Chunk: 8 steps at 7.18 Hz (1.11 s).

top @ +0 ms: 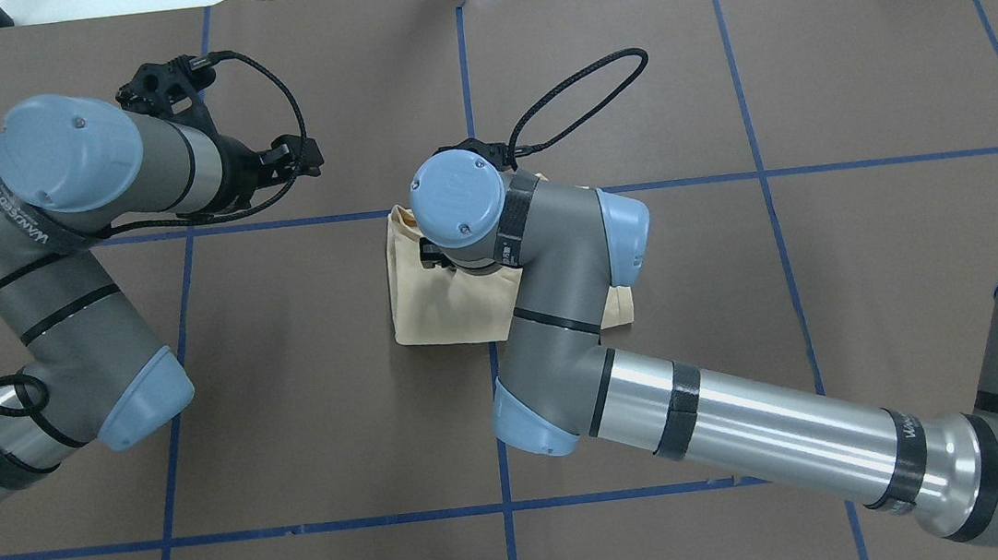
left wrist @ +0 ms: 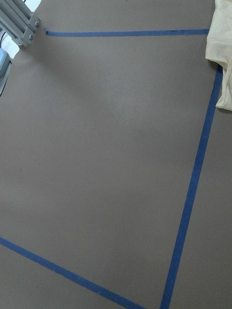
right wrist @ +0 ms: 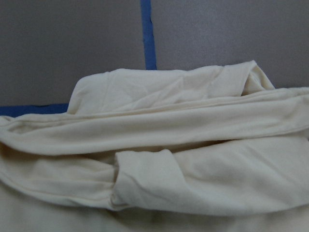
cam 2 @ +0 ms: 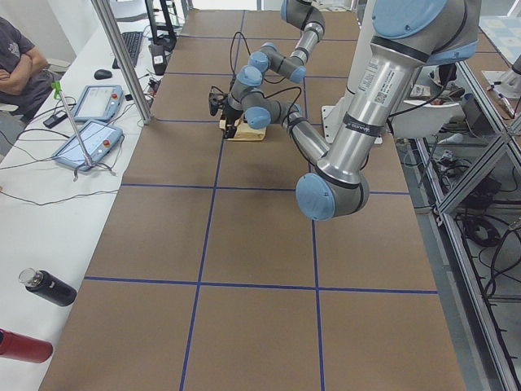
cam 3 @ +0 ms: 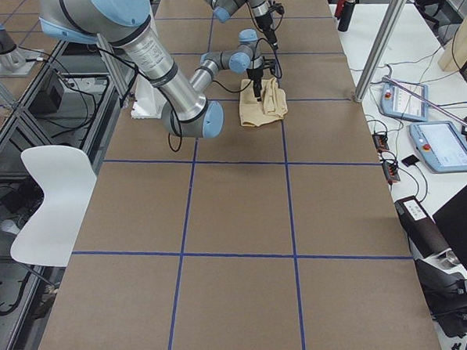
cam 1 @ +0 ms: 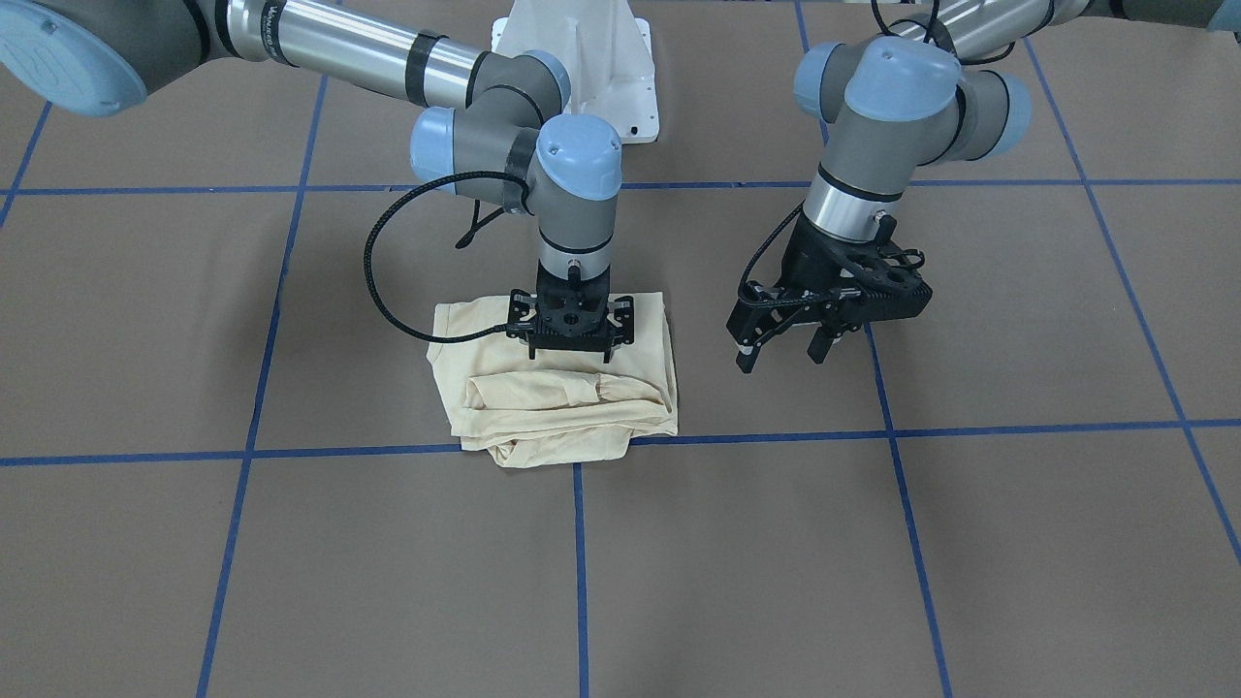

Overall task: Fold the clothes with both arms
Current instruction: 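Press down on the top of the folded shirt with the right gripper, then move the right gripper to the shirt's far edge and press it flat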

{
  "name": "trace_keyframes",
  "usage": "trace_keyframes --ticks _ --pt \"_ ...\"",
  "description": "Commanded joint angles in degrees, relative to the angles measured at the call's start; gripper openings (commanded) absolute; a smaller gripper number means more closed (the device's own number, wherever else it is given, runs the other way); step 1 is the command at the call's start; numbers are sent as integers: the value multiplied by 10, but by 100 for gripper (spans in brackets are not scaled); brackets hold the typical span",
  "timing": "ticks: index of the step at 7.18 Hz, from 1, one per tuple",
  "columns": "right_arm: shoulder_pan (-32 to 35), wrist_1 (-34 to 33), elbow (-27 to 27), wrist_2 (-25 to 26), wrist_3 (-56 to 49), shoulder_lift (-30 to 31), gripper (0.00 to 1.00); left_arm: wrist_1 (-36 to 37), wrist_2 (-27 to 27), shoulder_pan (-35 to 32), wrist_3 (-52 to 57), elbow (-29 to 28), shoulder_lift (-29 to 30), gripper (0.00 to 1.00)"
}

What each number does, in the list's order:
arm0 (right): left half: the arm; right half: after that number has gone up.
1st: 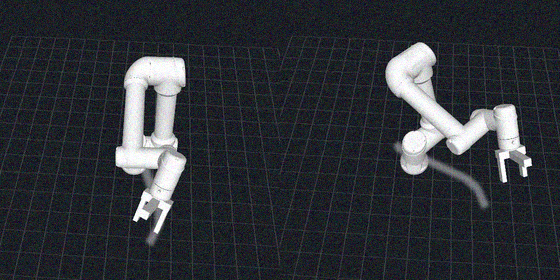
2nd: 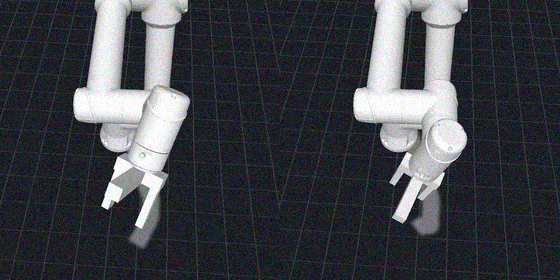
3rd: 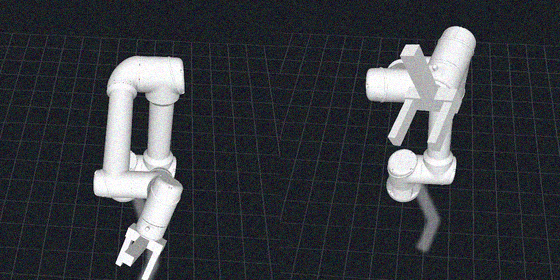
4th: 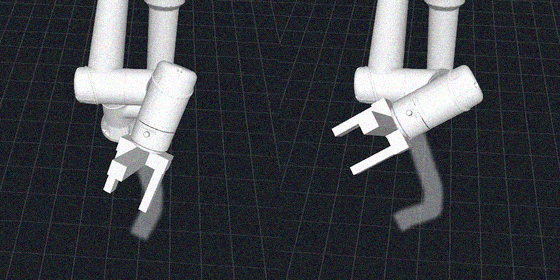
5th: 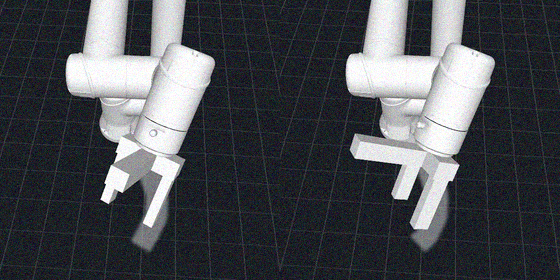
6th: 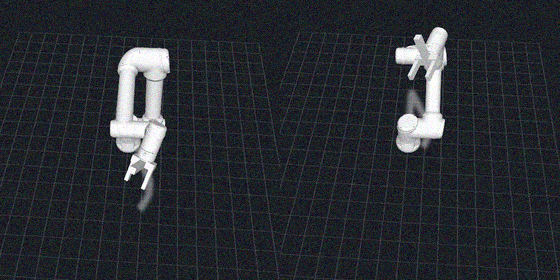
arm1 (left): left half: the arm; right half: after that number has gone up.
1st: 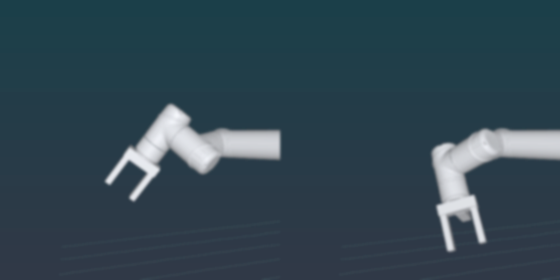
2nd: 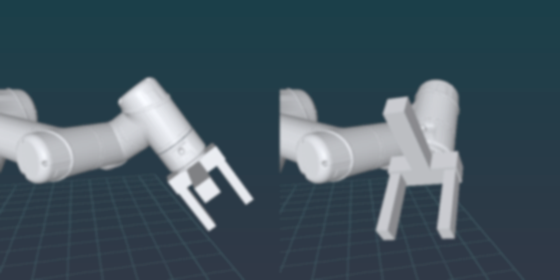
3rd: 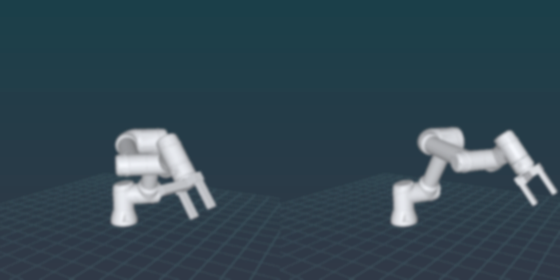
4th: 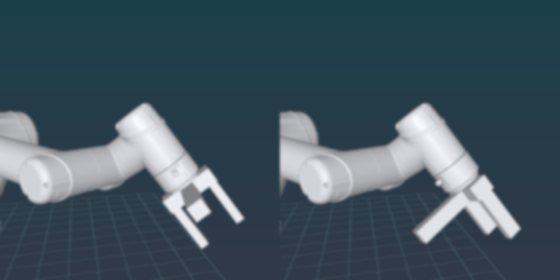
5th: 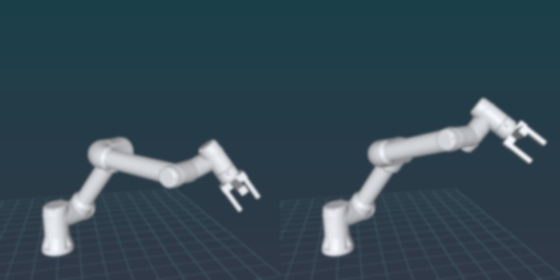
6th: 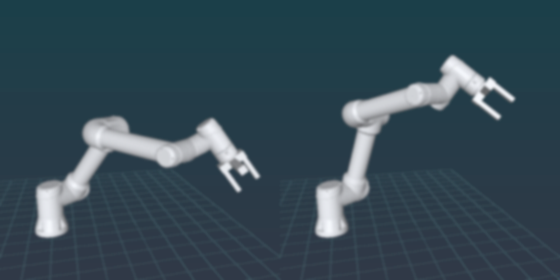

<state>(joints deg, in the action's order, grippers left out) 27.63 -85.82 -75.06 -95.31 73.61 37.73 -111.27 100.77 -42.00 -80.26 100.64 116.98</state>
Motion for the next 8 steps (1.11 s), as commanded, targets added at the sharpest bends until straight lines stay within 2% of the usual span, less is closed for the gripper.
trace_keyframes --ticks 1,4,6,7,8 --pt "15 70 48 19 -2 -6 100 0 -1 -3 -1 0 -1 100" --pt "60 108 122 21 -40 -52 100 0 -1 -4 -2 2 -1 100" --pt "87 169 164 40 -96 -78 99 1 -1 -4 -2 2 -2 100" --pt "87 169 163 39 -93 -90 100 1 -1 -5 -1 1 -2 100" --pt "79 152 139 21 -81 -88 100 1 0 -8 0 0 -2 100"
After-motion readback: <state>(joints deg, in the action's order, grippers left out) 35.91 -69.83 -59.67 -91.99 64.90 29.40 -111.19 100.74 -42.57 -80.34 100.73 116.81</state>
